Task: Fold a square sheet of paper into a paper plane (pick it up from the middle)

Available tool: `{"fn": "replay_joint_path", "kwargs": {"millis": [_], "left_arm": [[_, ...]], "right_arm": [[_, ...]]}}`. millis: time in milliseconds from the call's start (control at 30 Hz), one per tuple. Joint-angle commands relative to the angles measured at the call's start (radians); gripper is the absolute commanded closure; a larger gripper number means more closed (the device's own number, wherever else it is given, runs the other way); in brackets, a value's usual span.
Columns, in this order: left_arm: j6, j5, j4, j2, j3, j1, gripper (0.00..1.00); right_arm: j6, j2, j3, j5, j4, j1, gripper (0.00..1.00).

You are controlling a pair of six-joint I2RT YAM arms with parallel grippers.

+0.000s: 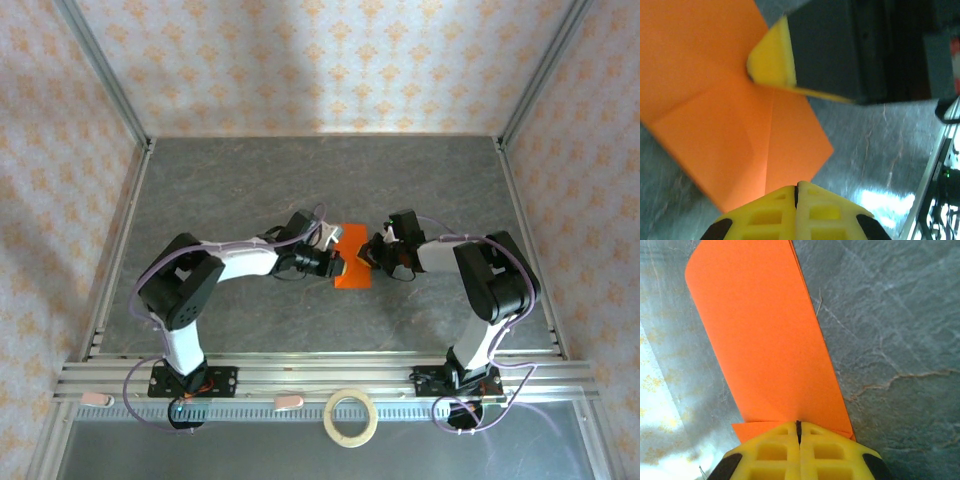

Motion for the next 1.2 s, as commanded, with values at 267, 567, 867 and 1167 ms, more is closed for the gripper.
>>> {"fn": "replay_joint_path", "kwargs": {"millis": [267,567,867,1167], "left_arm": [[-0.008,-0.067,-0.006,0.1,-0.057,0.001,1.0],[0.001,-0.078,-0.014,0.11,-0.084,0.001,1.0],[0.012,-0.09,-0.034,0.107,-0.085,0.001,1.0],[0.011,-0.09,-0.035,0.105,-0.095,0.001,1.0]], "right_arm": [[-0.017,-0.028,0.03,0.027,-0.115,-0.009,1.0],[0.045,-0.078,-0.05,0.015,-0.036,0.074,1.0],[0.012,-0.055,-0.062,0.044,-0.084,0.087,1.0],[0.001,-0.036,-0.032,0.037,-0.049,-0.038,1.0]]}}
